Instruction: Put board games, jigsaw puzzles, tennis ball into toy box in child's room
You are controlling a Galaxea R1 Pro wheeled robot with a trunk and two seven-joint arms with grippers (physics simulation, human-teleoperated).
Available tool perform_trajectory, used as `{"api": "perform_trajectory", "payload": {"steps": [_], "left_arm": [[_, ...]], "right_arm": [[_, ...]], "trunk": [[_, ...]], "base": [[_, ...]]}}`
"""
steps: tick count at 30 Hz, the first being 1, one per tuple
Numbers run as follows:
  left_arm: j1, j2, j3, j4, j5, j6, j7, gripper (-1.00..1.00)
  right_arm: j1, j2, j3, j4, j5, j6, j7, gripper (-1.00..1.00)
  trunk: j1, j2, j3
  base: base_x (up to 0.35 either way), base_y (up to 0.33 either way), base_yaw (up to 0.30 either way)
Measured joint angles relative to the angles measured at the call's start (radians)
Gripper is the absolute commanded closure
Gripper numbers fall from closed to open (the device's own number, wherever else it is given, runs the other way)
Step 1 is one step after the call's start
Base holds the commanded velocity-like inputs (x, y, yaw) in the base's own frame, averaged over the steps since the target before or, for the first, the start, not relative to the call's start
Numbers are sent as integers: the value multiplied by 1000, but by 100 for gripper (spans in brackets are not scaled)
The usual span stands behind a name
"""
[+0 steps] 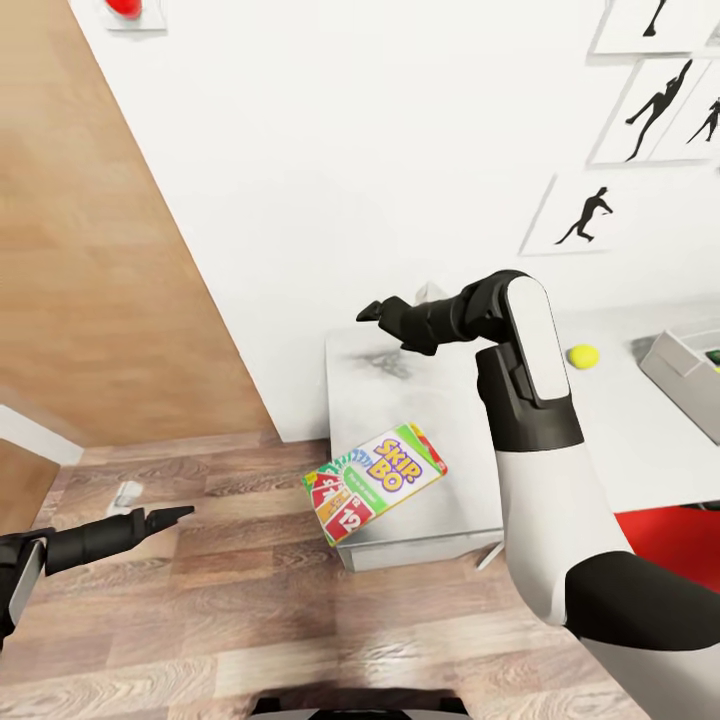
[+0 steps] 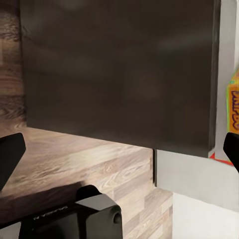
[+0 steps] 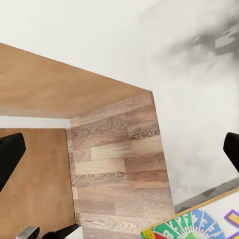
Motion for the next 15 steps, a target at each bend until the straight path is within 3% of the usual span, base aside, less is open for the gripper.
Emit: {"api": "perform_trajectory", "payload": {"steps": [15], "left_arm": [[0, 7, 0, 0, 0, -2, 0, -100]], "right_arm": [[23, 0, 30, -1, 4, -6, -2, -100]], "trunk": [[0, 0, 25]], "base": [[0, 0, 0]]}}
